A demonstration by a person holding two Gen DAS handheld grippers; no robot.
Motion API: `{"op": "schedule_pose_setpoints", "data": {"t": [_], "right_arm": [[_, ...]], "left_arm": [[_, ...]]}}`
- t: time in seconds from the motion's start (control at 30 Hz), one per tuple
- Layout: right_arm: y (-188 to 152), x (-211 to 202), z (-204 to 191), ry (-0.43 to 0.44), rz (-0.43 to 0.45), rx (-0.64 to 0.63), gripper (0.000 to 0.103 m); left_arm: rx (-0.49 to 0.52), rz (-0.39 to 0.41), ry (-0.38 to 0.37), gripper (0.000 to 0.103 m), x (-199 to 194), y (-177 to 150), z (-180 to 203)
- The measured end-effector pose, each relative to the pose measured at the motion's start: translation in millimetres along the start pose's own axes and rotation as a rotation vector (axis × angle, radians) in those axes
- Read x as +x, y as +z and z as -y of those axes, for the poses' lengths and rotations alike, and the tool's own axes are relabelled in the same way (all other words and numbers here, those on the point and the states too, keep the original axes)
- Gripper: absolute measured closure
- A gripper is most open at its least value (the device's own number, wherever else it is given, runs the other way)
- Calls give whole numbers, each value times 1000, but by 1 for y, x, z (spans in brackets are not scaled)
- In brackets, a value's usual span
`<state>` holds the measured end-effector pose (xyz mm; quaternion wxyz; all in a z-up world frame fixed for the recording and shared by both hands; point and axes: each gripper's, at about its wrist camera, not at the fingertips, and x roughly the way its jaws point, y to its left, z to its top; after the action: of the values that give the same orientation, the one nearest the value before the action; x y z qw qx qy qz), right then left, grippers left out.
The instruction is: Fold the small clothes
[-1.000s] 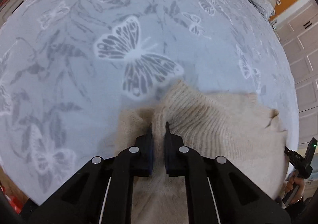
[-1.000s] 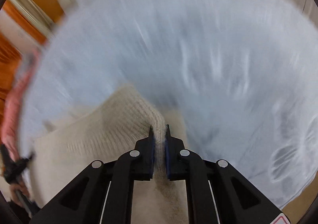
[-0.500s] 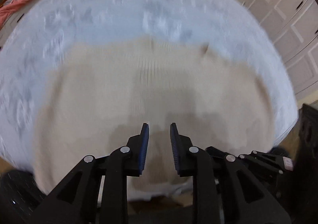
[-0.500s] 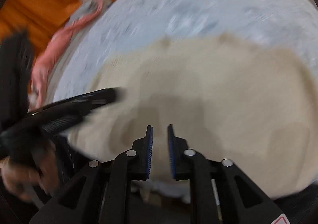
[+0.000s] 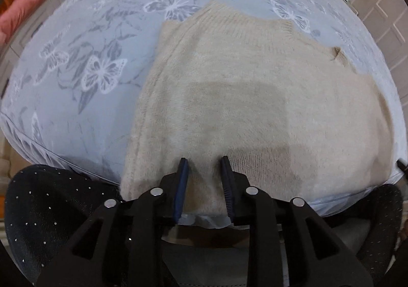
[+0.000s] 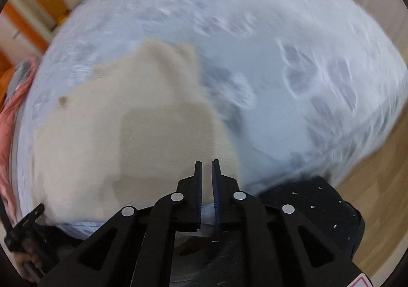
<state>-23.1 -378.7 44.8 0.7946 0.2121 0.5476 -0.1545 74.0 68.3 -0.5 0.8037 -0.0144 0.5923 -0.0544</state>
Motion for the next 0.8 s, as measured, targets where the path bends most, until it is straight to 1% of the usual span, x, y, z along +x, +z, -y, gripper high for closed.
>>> {"op": "schedule_pose_setpoints", "data": {"t": [0.03, 0.07, 0.13, 0.17, 0.27, 0.3, 0.37, 0.4, 0.47, 0.53, 0.6, 0.63, 0.67, 0.7, 0.73, 0.8], "right_arm": [[-2, -3, -17, 53, 7, -25, 93], [-1, -1, -26, 75, 5, -44, 93], [-8, 15, -60, 109, -17, -105, 93], [-11, 26, -69, 109, -34, -126, 93], [-23, 77, -94, 82, -148, -166, 93], [-26, 87, -97, 56, -155, -181, 93], [-27, 78, -103, 25, -139, -209, 92], [-25, 70, -107, 28, -130, -211, 90], [-20, 51, -116, 79, -96, -214, 90], [-19, 46, -126, 83, -78, -242, 90], [-20, 54, -136, 74, -90, -272, 90], [-22, 70, -137, 54, -127, -283, 90], [-32, 78, -139, 44, -155, -282, 91], [-35, 89, -137, 44, -180, -272, 92], [-36, 89, -135, 52, -166, -259, 93], [-32, 82, -138, 59, -164, -242, 93]], "left_arm": [[10, 6, 14, 77, 0, -1, 5], [23, 12, 29, 77, 1, -2, 9], [26, 19, 40, 77, 3, -1, 14], [23, 23, 40, 77, 2, -2, 12], [14, 25, 30, 77, 1, -3, 9], [12, 24, 28, 77, 2, -2, 10], [10, 25, 21, 77, -1, -5, 6], [10, 26, 20, 77, 0, -5, 6], [9, 27, 16, 76, 0, -5, 5], [5, 27, 13, 76, 1, -6, 4], [3, 26, 9, 76, 1, -5, 3], [1, 26, 6, 76, 1, -5, 3], [1, 26, 5, 76, 1, -6, 3], [1, 26, 3, 76, 1, -6, 2], [1, 26, 2, 76, 1, -6, 1], [-5, 29, -11, 76, -2, -6, -1]]}}
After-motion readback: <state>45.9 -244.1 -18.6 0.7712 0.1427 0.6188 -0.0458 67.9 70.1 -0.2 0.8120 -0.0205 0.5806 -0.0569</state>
